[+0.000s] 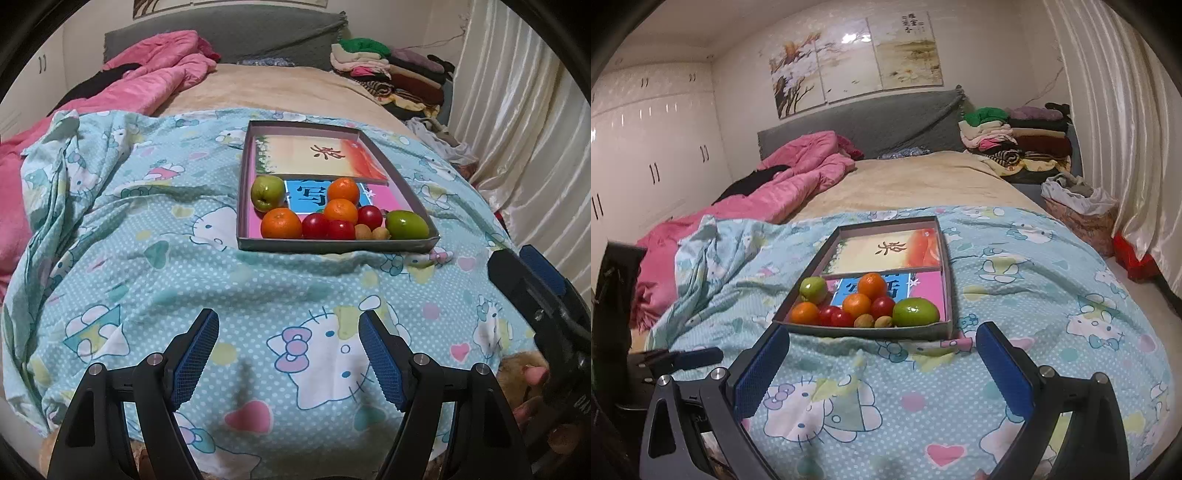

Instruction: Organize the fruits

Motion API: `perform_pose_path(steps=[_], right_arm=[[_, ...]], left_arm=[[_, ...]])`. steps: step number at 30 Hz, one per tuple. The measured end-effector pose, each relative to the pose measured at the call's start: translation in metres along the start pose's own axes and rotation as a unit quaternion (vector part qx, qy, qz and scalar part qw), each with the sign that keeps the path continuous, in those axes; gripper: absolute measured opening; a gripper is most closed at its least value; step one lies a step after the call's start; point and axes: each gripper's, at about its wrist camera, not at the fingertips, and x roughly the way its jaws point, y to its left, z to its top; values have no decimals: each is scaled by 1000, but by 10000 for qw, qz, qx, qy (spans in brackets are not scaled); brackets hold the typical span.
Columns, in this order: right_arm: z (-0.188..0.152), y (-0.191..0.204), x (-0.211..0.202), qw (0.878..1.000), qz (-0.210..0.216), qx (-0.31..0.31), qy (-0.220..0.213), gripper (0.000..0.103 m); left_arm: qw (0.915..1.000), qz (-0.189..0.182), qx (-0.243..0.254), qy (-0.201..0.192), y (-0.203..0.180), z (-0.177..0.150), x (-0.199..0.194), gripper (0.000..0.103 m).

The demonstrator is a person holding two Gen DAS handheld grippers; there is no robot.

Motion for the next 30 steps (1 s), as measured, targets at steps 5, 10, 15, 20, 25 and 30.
perform_pose_path(steps=[5,10,15,20,25,30], right_arm=[[-1,4,0,10000,7,-74,6,102],[-2,3,3,9999,-18,-67,74,102],[-3,3,5,9999,-20,-72,105,102],[-3,2,5,9999,-30,-64,117,102],[-4,1,6,9999,-38,-52,120,102],[-5,1,6,9999,-32,-65,132,102]], left_arm=[[10000,-5,5,-27,0,1,-1,79],[10000,27,28,9,0,1,0,79],[10000,26,33,17,0,1,1,79],[10000,55,43,18,1,2,2,79],[10000,57,42,16,0,2,3,79],[10000,41,19,45,1,2,4,79]])
